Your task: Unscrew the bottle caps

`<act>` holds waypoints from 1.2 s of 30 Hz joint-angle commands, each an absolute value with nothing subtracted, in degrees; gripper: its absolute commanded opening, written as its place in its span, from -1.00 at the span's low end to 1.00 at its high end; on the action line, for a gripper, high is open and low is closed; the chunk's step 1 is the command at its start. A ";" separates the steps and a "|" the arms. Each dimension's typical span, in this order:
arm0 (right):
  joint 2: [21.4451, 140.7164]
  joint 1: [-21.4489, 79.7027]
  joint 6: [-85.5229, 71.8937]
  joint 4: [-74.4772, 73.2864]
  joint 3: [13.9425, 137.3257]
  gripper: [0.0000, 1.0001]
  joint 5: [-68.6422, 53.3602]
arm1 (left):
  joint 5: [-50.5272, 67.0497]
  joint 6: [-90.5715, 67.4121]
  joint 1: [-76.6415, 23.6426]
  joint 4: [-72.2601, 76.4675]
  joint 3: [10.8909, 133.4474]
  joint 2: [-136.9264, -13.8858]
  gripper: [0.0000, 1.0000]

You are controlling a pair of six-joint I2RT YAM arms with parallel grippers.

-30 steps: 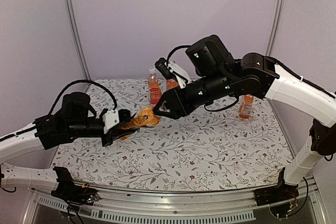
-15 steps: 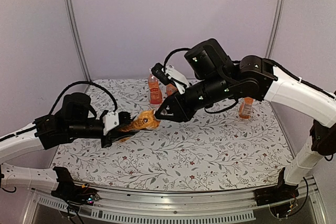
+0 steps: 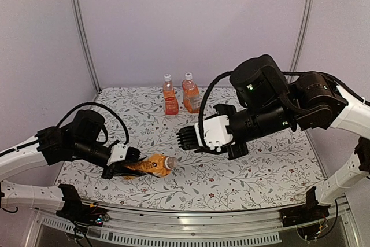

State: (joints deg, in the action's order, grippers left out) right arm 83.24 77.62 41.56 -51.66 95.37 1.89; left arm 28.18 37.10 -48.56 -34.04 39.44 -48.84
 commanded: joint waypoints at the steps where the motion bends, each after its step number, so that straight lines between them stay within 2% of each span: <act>1: 83.12 77.77 52.04 -53.72 97.62 -1.00 9.90 | 29.85 38.27 -47.93 -36.61 40.59 -48.31 -0.74; 4: 83.23 75.69 45.69 -50.67 96.56 -1.00 14.10 | 27.94 35.30 -47.45 -32.74 39.64 -47.90 -0.73; 8: 84.18 64.88 23.98 -48.23 93.91 -1.00 15.48 | 21.53 26.28 -45.97 -21.00 37.27 -46.94 -0.71; 11: 86.52 55.65 6.91 -51.71 90.79 -1.00 15.45 | 15.56 18.36 -43.69 -14.15 36.09 -46.23 -0.71; 14: 92.58 52.11 -4.79 -57.23 89.02 -1.00 15.40 | 12.96 10.53 -40.14 -11.09 35.73 -45.20 -0.70; 17: 99.19 49.56 -10.57 -58.81 86.31 -1.00 9.34 | 13.14 6.01 -36.76 -10.77 35.49 -44.08 -0.70; 21: 104.46 49.12 -13.28 -58.04 81.33 -1.00 11.32 | 13.74 5.76 -34.72 -11.85 34.91 -42.55 -0.70; 29: 109.57 49.02 -15.93 -51.28 74.21 -0.99 7.62 | 16.16 6.03 -34.12 -11.68 34.60 -42.27 -0.69; 33: 110.41 48.94 -16.15 -50.14 73.65 -0.83 5.53 | 16.70 6.15 -34.10 -11.52 34.69 -42.28 -0.69; 35: 110.48 48.95 -16.14 -50.12 73.72 -0.53 5.41 | 16.74 6.23 -34.10 -11.52 34.68 -42.15 -0.69; 36: 110.31 48.95 -16.17 -50.24 73.86 -0.29 5.30 | 16.89 6.32 -34.10 -11.50 34.65 -42.13 -0.69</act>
